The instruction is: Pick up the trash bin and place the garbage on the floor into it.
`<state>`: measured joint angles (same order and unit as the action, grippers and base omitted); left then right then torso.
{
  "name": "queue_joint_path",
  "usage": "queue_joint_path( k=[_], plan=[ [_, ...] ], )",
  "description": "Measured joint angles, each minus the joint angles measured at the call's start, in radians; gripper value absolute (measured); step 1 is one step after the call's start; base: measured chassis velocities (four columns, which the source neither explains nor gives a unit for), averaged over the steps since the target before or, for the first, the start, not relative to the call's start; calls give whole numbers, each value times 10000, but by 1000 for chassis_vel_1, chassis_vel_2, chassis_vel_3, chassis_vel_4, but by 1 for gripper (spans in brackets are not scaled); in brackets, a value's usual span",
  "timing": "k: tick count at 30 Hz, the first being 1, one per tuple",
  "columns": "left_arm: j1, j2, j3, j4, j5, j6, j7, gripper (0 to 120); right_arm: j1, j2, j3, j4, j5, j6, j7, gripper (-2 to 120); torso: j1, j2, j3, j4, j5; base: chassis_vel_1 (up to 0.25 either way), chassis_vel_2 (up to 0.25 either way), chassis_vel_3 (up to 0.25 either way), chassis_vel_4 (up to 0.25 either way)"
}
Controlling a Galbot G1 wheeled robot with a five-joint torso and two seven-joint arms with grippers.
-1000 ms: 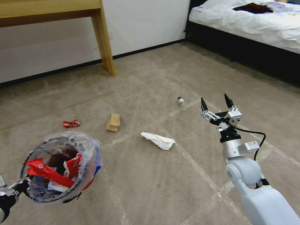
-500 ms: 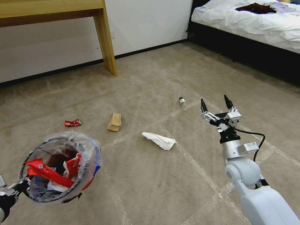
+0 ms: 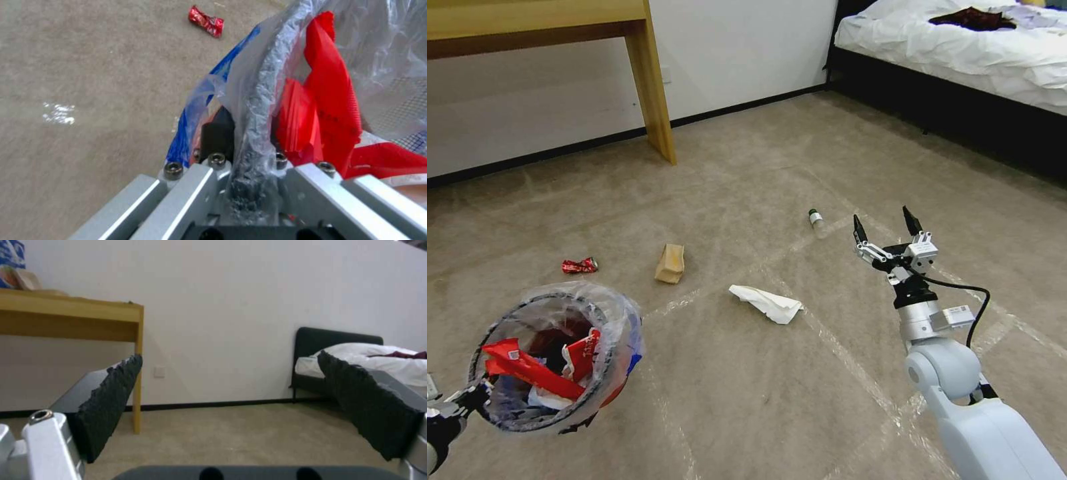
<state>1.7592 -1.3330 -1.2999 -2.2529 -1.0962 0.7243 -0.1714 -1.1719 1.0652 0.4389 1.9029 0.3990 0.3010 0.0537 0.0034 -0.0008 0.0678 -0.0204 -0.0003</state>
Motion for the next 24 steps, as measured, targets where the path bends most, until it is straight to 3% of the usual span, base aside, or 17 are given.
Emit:
queue_joint_path(
  k=[11,24],
  plan=[
    [-25,5,2,31,-4,3,0,1,14,69,-41,-66,-35,3,1,100,1,-1,-1,0,-1,-164,163,175,-167],
    [-58,-47,37,71,17,3,14,1,21,40,-64,-101,-62,6,22,100,1,-1,-2,0,2,-90,93,95,-83]
  ],
)
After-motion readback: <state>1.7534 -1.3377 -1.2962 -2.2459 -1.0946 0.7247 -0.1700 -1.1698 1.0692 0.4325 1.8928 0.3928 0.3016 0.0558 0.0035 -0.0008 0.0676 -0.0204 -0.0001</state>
